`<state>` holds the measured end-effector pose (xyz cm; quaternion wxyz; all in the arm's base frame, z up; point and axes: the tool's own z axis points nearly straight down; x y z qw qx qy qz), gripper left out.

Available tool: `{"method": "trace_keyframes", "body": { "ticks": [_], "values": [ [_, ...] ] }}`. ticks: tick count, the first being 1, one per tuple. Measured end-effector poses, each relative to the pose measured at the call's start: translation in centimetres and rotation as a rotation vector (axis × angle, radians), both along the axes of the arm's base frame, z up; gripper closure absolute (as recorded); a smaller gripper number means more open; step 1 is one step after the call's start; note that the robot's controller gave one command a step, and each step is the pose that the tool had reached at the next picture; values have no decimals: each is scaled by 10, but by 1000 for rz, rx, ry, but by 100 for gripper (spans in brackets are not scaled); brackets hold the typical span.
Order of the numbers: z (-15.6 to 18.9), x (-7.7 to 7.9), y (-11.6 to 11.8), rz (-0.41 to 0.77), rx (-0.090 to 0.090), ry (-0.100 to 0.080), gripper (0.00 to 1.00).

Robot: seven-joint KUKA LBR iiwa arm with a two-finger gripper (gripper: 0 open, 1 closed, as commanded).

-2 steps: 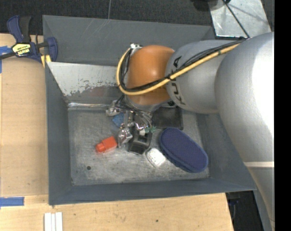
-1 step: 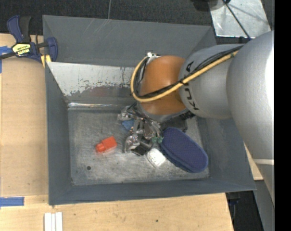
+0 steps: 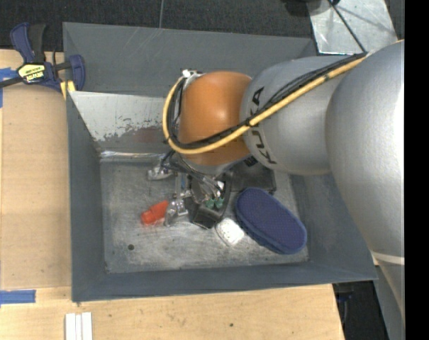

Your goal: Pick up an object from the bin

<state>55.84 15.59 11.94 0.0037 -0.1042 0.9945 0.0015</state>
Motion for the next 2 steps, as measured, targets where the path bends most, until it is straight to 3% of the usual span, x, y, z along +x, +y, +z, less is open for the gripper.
{"method": "trace_keyframes", "body": {
  "ticks": [1, 2],
  "values": [
    [-1, 0, -2, -4, -2, 3, 100],
    [-1, 0, -2, -4, -2, 3, 0]
  ]
}}
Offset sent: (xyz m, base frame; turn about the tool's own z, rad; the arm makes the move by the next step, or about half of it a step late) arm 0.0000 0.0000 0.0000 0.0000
